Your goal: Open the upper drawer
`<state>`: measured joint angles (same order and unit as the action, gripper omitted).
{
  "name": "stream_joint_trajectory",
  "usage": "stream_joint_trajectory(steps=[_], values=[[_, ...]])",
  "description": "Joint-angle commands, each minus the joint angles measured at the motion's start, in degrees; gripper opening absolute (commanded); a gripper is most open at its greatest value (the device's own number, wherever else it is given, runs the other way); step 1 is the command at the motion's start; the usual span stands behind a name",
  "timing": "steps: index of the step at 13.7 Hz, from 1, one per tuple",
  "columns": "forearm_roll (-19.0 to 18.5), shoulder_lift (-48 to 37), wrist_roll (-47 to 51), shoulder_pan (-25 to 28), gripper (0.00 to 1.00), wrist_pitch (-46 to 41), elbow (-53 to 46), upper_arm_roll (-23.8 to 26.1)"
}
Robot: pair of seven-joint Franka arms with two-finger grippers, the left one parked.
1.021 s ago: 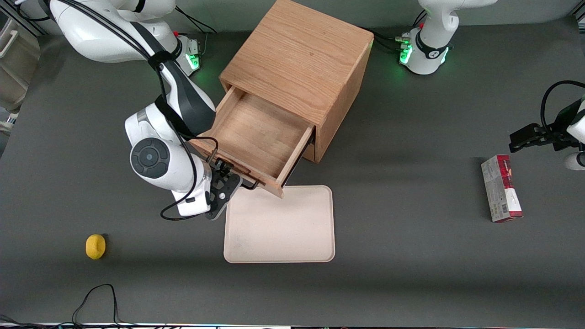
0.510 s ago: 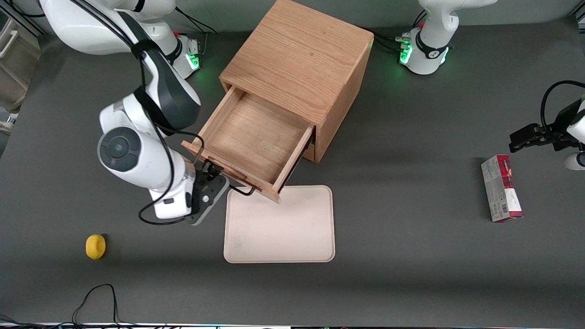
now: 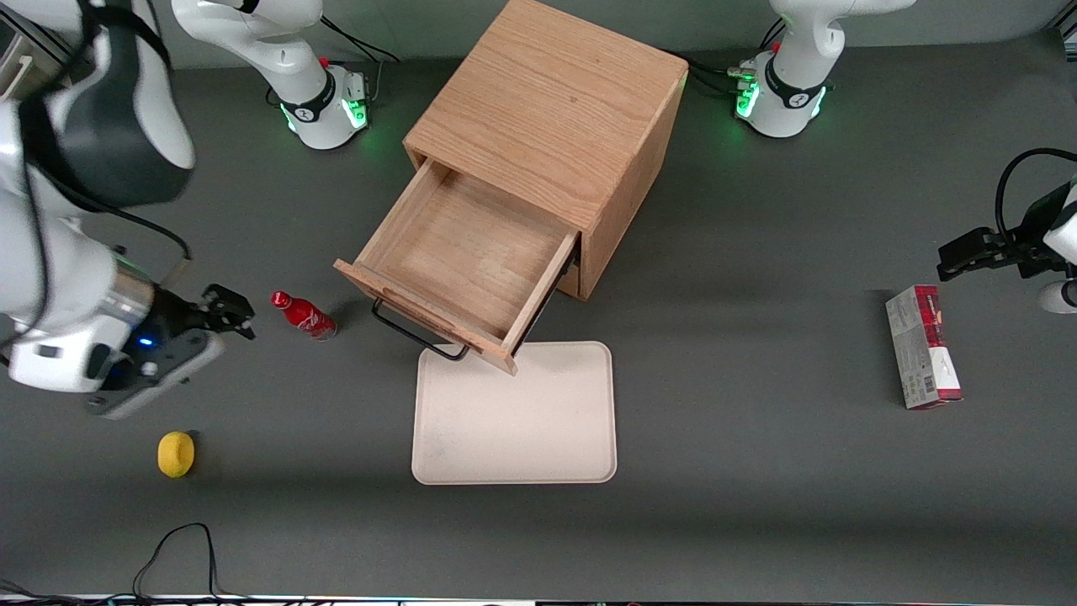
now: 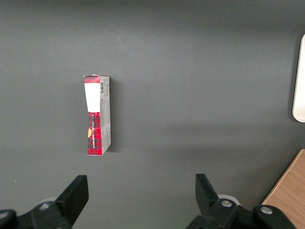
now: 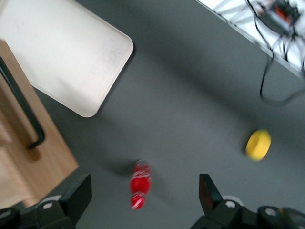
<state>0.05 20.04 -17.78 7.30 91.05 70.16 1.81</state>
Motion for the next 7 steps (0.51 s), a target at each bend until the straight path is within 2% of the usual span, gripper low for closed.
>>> stream_joint_trajectory(steps=[1,4,6,7], values=[[1.97,-10.78,22.01,1.58,1.0,-0.18,13.55,-1.02],[0.75,-21.58,24.81,1.4,1.0,0.96,26.47,-1.46],[-3.46,-29.06,24.9,1.4,1.0,2.2,34.56,-1.46],[-3.82,-32.31,24.9,1.14,1.0,2.55,37.3,-1.64]])
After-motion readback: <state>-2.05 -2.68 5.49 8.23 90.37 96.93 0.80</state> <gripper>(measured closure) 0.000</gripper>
